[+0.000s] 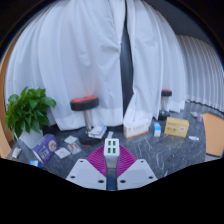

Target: Unplug charger

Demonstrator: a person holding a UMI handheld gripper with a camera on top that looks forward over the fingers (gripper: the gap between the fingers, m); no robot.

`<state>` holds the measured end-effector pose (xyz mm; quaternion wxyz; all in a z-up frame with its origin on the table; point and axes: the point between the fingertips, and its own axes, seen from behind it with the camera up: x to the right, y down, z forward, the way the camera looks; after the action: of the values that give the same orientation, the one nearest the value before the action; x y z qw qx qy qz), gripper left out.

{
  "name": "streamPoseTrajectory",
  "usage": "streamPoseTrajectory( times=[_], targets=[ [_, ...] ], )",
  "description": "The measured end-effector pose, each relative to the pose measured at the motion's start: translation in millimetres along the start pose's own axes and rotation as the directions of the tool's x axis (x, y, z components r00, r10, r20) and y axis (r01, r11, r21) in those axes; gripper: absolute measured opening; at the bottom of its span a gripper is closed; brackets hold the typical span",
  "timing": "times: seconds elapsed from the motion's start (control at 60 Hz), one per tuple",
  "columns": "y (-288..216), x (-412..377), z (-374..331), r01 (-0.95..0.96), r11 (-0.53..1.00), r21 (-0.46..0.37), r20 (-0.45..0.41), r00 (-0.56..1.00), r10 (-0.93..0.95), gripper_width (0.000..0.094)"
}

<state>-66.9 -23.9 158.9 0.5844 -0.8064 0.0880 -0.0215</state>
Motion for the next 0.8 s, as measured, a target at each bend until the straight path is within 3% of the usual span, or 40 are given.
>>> streamPoseTrajectory(
  times=[0.167,0.367,0.517,0.55,0.567,0.617,0.8],
  targets=[
    [97.0,63.4,22.7,-0.079,0.978,-0.192,0.001,0.997,0.081,0.0142],
    [136.7,104.8,36.4,-0.037,0.967,-0.252,0.05,0.997,0.051,0.0215],
    [136.5,141.5,41.1,0.027,0.966,-0.257,0.043,0.999,-0.016,0.0462],
    [133.8,149.1,40.8,0.047,0.966,-0.254,0.038,0.999,-0.039,0.0579],
    [132.5,152.5,40.2,0.059,0.966,-0.252,0.036,0.998,-0.051,0.0687],
    [127.5,161.6,36.2,0.095,0.964,-0.249,0.026,0.995,-0.092,0.0854],
    [91.7,171.8,-7.4,0.198,0.959,-0.201,-0.021,0.978,-0.207,0.0849]
  ],
)
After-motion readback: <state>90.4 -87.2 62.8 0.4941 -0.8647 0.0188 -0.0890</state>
